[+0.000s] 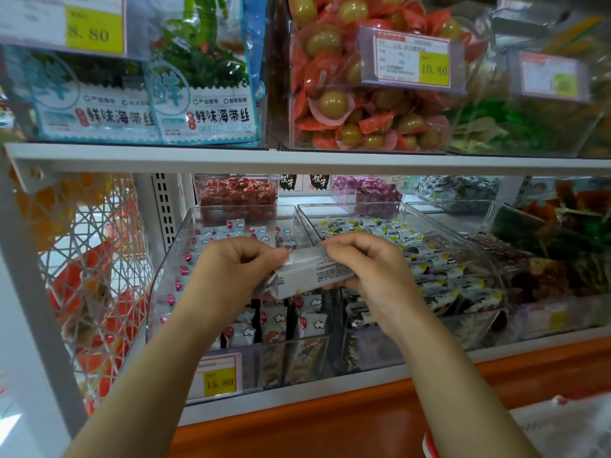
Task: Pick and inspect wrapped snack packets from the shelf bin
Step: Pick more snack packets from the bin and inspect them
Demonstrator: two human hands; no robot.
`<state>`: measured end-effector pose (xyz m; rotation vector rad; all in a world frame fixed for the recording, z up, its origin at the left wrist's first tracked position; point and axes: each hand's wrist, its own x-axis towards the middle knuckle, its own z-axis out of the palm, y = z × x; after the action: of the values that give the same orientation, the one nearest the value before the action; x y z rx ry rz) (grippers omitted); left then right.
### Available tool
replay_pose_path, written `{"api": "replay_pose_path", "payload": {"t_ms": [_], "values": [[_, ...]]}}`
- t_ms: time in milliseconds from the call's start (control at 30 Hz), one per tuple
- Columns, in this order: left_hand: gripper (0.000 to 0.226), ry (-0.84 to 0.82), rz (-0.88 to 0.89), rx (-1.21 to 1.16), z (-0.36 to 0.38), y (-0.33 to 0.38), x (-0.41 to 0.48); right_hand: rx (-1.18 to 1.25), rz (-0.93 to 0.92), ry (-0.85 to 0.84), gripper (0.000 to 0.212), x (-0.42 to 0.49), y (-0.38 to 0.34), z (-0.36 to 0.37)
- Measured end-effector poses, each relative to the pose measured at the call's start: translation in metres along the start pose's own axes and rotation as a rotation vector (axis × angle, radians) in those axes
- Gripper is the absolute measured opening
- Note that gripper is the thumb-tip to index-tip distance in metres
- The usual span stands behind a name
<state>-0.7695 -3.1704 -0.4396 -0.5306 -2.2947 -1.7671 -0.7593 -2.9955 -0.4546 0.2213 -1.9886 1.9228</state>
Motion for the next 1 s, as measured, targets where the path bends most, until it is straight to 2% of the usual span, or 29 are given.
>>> {"api": "replay_pose_path", "payload": {"t_ms": [233,333,467,733,800,900,1000], "values": [[0.018,0.037,0.004,-0.066,0.003,-0.001,0.000,0.210,0.106,0.031,0.025,0.000,-0.003,-0.001],[0.020,0.040,-0.032,-0.128,0.005,-0.004,0.000,0.294,0.163,0.041,0.018,-0.001,-0.005,-0.003],[0.022,0.089,0.001,-0.123,0.005,-0.004,0.000,0.363,0.271,-0.042,0.018,-0.001,-0.007,-0.010],[0.022,0.142,0.076,-0.070,-0.001,-0.005,0.000,0.231,0.195,-0.183,0.014,-0.004,-0.009,-0.022],[0.019,0.121,0.077,-0.055,-0.001,-0.006,0.000,0.170,0.176,-0.146,0.009,-0.003,-0.008,-0.020],[0.017,0.003,0.018,-0.155,-0.003,-0.007,-0.001,0.076,0.138,-0.036,0.019,-0.001,-0.004,-0.020],[0.022,-0.062,-0.025,-0.226,-0.008,-0.012,0.001,0.038,0.111,-0.010,0.019,-0.001,-0.003,-0.020]]}}
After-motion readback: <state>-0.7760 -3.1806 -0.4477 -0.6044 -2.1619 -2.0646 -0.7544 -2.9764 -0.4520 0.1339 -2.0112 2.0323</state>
